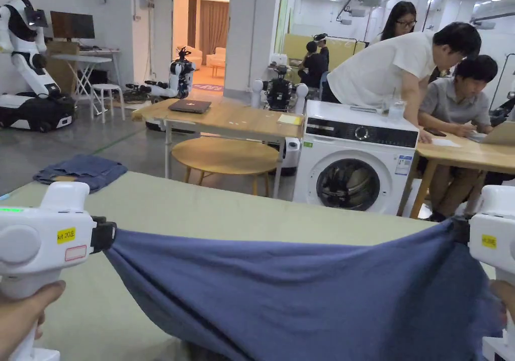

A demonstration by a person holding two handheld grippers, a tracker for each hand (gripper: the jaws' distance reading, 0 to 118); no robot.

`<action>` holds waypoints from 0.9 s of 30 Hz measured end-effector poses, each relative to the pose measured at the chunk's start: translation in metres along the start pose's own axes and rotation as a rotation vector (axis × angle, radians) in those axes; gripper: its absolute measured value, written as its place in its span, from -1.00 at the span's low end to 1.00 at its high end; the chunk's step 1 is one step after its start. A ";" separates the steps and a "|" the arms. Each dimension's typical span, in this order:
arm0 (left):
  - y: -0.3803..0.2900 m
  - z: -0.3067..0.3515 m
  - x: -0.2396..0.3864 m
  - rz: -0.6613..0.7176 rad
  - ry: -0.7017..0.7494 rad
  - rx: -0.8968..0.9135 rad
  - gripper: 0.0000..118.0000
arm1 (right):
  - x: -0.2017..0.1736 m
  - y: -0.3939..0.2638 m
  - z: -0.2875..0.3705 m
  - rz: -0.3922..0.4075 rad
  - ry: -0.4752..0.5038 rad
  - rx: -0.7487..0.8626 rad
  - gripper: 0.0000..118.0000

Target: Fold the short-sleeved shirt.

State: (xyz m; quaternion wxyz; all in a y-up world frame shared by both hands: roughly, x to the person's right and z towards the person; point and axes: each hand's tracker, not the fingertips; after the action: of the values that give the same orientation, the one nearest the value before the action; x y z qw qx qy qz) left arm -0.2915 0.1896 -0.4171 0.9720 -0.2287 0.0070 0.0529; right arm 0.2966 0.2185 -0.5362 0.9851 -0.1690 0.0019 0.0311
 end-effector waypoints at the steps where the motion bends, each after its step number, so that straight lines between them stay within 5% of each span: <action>1: 0.014 -0.001 0.004 -0.010 -0.002 0.017 -1.00 | 0.005 0.008 0.004 -0.007 -0.018 0.020 -0.99; 16: 0.197 -0.043 0.058 -0.062 -0.011 0.169 -1.00 | 0.046 0.121 0.010 -0.048 -0.161 0.181 -0.99; 27: 0.283 -0.046 0.068 -0.083 0.028 0.279 -1.00 | 0.032 0.215 -0.001 -0.002 -0.216 0.302 -0.99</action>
State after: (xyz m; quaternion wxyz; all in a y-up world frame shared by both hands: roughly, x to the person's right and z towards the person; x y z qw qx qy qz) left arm -0.2537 0.4275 -0.5868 0.9955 -0.0921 0.0185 0.0078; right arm 0.3155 0.4226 -0.6094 0.9938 -0.0147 -0.0994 0.0474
